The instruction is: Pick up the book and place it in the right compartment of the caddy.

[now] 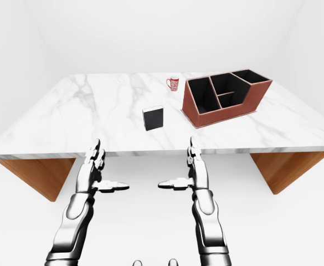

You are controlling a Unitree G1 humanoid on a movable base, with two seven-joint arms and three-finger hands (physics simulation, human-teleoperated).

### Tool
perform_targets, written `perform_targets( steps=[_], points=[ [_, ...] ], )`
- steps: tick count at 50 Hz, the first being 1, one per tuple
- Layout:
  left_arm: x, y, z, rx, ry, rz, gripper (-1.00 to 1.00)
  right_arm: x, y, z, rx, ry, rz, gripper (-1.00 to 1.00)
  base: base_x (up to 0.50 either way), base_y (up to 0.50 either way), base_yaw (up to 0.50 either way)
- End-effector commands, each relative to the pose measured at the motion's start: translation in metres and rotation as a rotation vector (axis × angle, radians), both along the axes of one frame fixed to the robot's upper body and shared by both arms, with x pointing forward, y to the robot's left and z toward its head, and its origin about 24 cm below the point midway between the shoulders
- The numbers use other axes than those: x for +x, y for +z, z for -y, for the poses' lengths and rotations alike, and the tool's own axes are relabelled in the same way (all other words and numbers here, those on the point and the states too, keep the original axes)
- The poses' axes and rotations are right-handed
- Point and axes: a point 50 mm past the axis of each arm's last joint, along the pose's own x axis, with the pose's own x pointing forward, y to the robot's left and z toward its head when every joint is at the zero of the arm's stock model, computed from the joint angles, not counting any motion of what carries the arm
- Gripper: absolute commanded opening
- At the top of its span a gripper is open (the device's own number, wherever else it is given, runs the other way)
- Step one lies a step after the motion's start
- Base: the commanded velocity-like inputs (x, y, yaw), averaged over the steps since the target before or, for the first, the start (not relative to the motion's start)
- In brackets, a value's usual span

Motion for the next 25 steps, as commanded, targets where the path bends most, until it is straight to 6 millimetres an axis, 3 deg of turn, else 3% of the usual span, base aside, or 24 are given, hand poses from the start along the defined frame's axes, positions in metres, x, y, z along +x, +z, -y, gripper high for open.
perform_targets(
  steps=[1, 25],
  points=[
    [-0.0011, -0.0015, -0.0056, 0.008, -0.011, -0.002, 1.0, -0.0018, 0.0013, 0.0055, 0.072, 0.036, 0.023, 1.0, 0.0, 0.0, 0.0],
    [-0.0028, -0.0022, -0.0025, 0.02, -0.038, -0.007, 1.0, -0.005, 0.0044, 0.0035, 0.084, 0.058, 0.059, 1.0, 0.0, 0.0, 0.0]
  ],
)
